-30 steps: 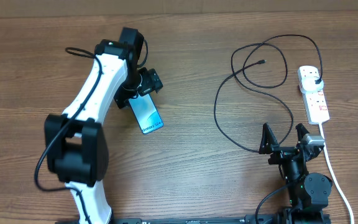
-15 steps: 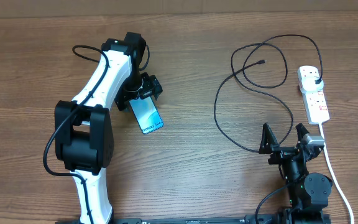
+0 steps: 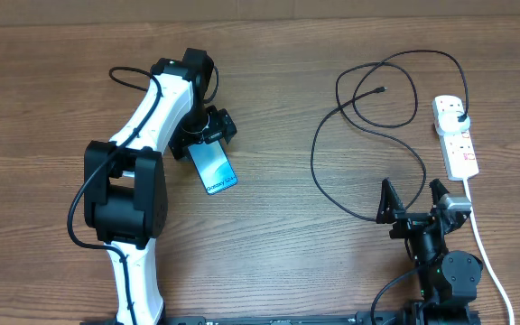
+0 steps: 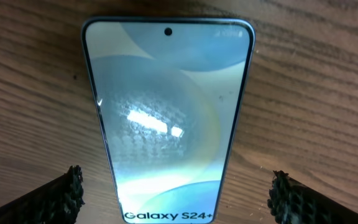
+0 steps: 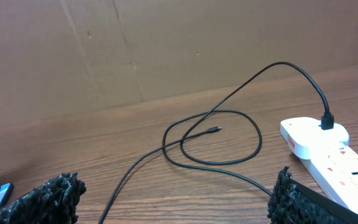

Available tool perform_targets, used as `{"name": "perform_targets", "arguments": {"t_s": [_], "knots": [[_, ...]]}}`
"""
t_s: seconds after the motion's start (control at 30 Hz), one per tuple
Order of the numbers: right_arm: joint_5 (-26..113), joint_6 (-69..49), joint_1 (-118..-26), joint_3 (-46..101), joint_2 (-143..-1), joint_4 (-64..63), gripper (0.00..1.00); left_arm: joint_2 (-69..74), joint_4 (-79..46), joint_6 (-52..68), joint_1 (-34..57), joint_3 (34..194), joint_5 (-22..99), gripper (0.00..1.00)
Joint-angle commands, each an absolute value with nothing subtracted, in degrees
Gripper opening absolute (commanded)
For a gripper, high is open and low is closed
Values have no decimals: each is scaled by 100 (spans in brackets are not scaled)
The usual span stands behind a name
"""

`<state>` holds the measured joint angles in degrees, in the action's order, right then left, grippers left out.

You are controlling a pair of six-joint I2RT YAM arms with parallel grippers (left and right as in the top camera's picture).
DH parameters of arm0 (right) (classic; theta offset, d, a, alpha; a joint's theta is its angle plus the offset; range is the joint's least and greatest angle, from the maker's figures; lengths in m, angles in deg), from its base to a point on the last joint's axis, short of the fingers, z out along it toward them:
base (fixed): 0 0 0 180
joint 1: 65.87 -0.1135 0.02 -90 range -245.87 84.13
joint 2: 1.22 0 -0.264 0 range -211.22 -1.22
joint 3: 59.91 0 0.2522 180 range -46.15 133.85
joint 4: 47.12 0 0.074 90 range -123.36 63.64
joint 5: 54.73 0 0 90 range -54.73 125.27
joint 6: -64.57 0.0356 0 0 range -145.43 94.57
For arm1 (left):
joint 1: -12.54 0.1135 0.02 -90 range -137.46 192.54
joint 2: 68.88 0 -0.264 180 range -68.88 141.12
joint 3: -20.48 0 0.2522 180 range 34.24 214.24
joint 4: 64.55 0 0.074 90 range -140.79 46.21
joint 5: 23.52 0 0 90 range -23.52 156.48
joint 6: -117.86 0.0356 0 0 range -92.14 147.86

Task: Plug charger to phone and switch on socket
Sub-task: 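Lower the left gripper onto the phone's top edge, then close the left gripper on the phone's top edge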

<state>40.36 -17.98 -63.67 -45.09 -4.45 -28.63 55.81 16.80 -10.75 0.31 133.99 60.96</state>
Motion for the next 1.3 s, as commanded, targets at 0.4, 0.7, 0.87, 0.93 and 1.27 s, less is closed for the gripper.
{"name": "perform_targets", "arguments": {"t_s": [0.4,0.7,0.87,0.93,1.27], "knots": [[3988,-1844,-6393,-4566,-453,-2887,100,5648,1206,-1202,53,12841,6345,100],[3988,-1842,-6393,-4566,-453,-2889,100,5648,985,-1193,51,12494,6199,100],[3988,-1842,-6393,-4566,-453,-2889,100,5648,972,-1189,51,12317,6192,100],[3988,-1842,-6393,-4566,-453,-2889,100,5648,954,-1099,51,12282,6164,100],[3988,-1844,-6393,-4566,-453,-2889,100,5648,849,-723,51,12247,5895,100]]}}
